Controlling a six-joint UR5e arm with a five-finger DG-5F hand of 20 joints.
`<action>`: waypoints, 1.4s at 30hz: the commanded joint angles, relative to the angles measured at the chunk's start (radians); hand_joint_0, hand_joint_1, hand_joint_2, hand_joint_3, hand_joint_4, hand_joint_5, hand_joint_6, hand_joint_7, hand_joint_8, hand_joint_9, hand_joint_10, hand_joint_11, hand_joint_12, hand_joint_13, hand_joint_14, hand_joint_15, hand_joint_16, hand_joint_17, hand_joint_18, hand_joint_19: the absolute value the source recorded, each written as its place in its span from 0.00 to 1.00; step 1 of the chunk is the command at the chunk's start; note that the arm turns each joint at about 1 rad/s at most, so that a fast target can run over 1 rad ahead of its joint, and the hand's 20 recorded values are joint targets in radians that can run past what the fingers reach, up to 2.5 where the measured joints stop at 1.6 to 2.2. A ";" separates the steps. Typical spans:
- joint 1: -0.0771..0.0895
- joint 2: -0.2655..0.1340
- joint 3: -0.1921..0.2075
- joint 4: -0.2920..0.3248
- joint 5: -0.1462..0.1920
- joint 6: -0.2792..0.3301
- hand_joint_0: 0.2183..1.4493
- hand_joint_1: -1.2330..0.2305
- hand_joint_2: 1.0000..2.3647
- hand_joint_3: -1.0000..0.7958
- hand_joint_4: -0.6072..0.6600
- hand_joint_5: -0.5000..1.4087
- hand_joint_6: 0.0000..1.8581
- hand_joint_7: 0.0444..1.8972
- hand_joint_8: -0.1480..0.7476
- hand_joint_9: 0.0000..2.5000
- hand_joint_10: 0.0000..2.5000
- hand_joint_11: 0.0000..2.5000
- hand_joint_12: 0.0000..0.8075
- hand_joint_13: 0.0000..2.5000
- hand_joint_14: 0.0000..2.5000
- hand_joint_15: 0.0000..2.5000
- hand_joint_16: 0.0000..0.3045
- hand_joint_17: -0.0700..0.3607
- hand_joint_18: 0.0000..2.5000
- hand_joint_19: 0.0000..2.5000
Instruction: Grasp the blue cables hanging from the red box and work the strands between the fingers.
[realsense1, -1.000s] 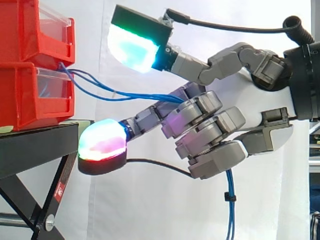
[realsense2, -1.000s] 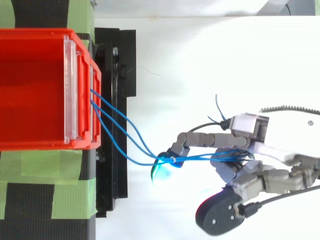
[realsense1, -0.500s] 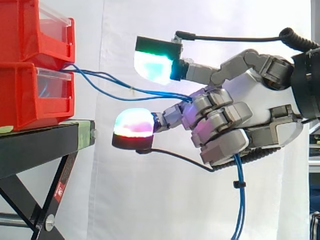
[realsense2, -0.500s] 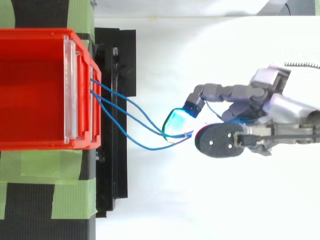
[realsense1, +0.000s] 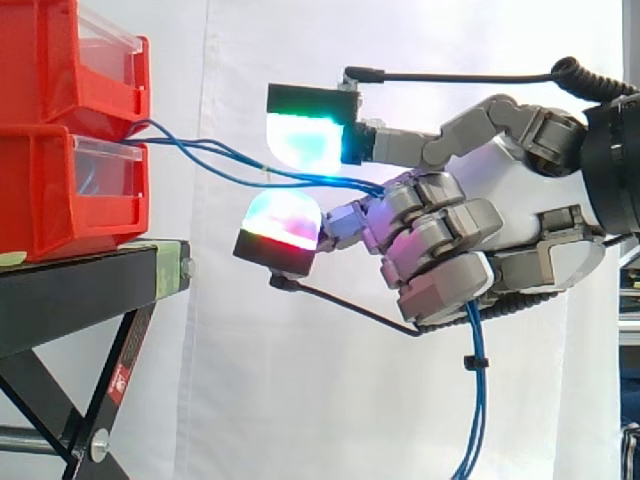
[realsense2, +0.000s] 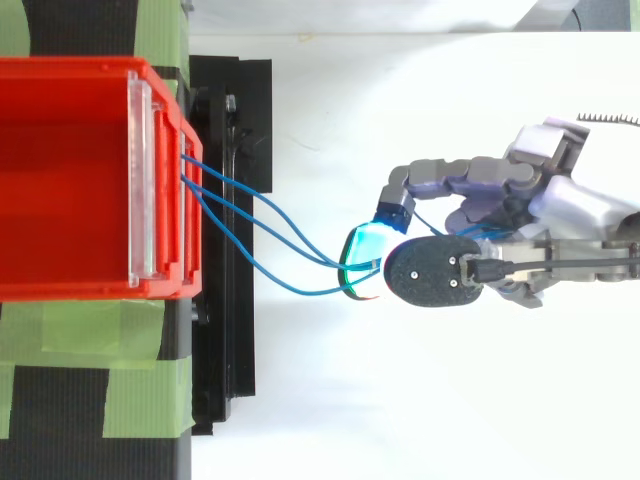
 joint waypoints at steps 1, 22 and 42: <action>0.000 0.000 0.000 0.000 0.000 0.000 0.53 0.41 0.01 0.16 0.66 0.35 0.20 0.67 0.56 0.36 1.00 0.80 0.53 0.41 1.00 0.52 0.21 0.49 0.56 0.66; -0.008 0.000 0.000 0.010 0.012 0.002 0.49 0.41 0.01 0.14 0.66 0.32 0.33 0.64 0.56 0.36 1.00 0.80 0.53 0.41 1.00 0.52 0.21 0.49 0.56 0.66; -0.006 0.000 0.008 0.118 0.115 -0.121 0.52 0.40 0.01 0.21 0.66 0.32 0.33 0.65 0.56 0.36 1.00 0.80 0.53 0.41 1.00 0.52 0.21 0.49 0.56 0.66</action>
